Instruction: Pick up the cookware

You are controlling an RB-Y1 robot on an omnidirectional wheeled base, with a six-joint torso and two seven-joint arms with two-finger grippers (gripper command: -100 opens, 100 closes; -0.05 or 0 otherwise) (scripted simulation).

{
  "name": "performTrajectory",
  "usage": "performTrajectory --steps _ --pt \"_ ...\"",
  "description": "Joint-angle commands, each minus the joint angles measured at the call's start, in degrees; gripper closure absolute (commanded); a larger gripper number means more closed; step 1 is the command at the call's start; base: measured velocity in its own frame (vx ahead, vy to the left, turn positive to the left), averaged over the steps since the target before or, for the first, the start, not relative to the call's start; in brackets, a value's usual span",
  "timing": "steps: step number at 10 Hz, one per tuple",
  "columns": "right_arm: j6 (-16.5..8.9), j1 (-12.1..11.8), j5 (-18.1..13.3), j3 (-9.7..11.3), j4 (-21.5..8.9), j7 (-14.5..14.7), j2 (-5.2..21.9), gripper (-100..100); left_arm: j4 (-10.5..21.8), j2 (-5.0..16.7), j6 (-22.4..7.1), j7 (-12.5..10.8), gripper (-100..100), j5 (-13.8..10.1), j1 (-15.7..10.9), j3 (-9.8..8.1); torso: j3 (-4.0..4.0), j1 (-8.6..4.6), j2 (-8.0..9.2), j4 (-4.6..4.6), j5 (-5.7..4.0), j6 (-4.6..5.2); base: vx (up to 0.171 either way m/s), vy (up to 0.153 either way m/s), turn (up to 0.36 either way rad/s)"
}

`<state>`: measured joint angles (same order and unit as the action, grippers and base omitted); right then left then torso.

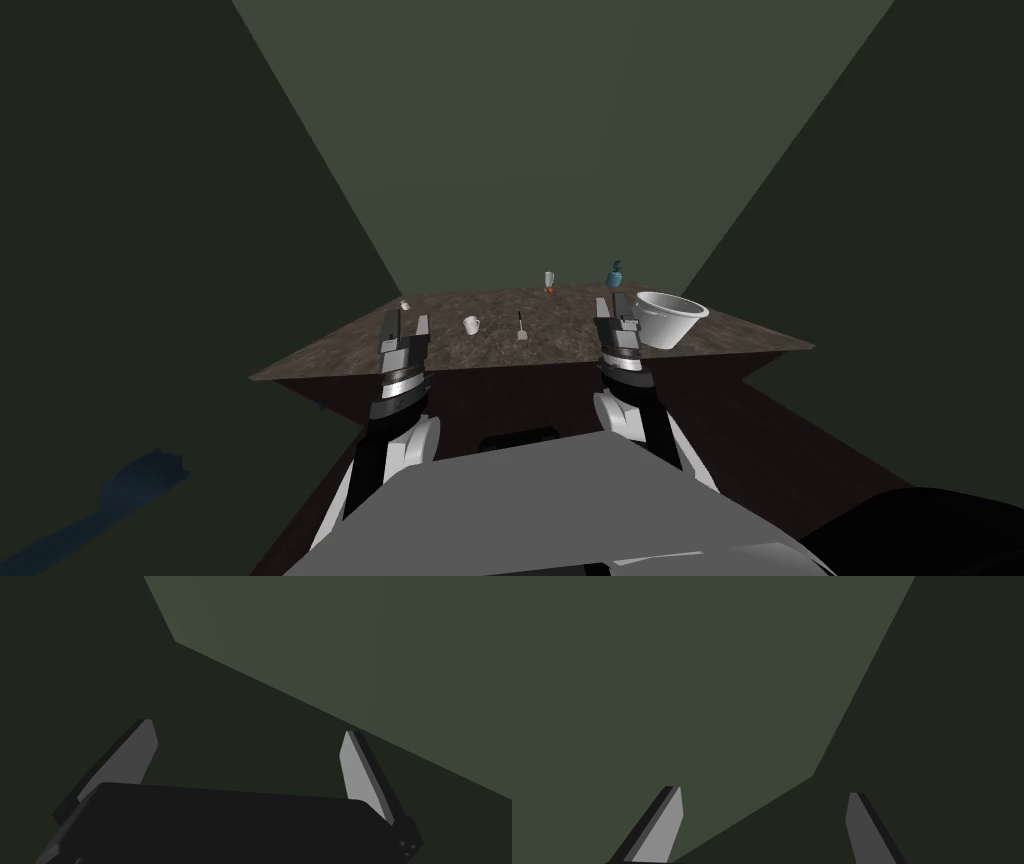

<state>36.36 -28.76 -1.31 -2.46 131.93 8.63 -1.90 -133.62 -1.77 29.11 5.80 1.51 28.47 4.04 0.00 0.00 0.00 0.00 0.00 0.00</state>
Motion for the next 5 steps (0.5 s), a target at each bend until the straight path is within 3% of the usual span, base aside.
performTrajectory --steps 1,5 --pt "-0.5 0.0 0.6 -0.2 -0.4 0.0 2.4 -100 0.0 0.0 0.0 0.0 0 0.0 0.0 0.0 0.0 0.0 0.0 0.0 0.0 0.0 -0.014 -0.001 0.063" --pt "-2.4 0.0 2.8 -0.7 -1.9 0.2 8.7 -100 0.0 0.0 0.0 0.0 0 0.0 0.0 0.0 0.07 -0.05 0.11 0.03 -0.01 0.0 -0.032 -0.006 0.084"
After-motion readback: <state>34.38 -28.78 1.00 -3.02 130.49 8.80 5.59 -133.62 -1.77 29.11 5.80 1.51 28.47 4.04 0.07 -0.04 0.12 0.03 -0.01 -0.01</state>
